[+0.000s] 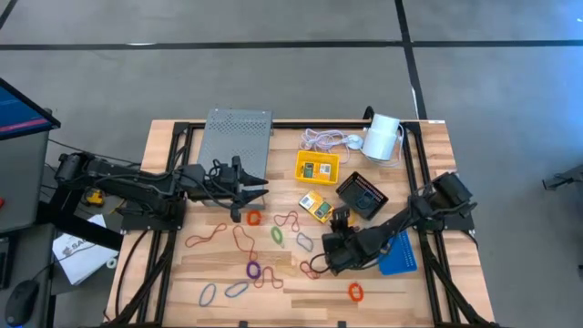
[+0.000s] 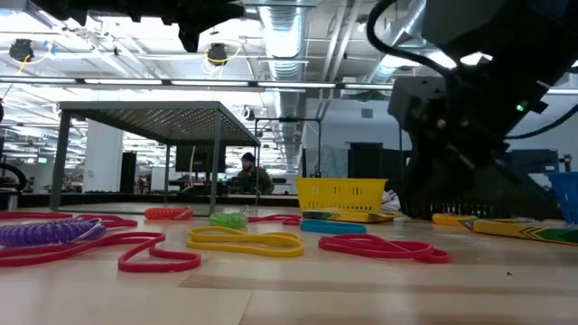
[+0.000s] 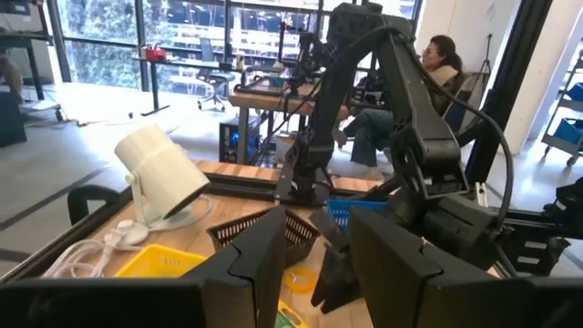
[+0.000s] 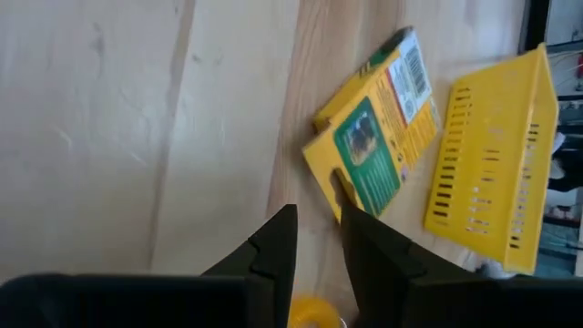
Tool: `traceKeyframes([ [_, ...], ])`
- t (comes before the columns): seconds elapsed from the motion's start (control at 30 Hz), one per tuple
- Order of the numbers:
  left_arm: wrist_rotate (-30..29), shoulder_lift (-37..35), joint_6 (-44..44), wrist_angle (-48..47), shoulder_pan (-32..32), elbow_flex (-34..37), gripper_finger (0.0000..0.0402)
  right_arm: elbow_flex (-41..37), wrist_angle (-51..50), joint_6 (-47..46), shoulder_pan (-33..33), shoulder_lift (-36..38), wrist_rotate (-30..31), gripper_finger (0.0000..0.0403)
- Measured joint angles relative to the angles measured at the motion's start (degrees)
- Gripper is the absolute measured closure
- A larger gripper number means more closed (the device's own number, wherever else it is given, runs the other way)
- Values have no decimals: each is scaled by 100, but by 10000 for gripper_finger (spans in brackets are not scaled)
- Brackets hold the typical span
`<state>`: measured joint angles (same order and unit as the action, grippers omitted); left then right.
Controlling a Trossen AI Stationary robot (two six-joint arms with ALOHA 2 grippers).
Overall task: Pick & Place Office Desk Supplies
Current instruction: Put the crayon box into the yellow bin
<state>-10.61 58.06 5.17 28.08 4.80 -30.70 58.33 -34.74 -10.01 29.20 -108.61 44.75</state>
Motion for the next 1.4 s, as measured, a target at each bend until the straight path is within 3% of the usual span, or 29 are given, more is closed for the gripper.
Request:
traceKeyframes([
  [0.33, 0, 0, -2, 29, 0, 0, 282, -31, 221, -7, -43, -51, 268, 317],
  [1.4, -1, 0, -18, 44, 0, 2, 282, -48, 336, 288, -579, -228, -136, 317],
])
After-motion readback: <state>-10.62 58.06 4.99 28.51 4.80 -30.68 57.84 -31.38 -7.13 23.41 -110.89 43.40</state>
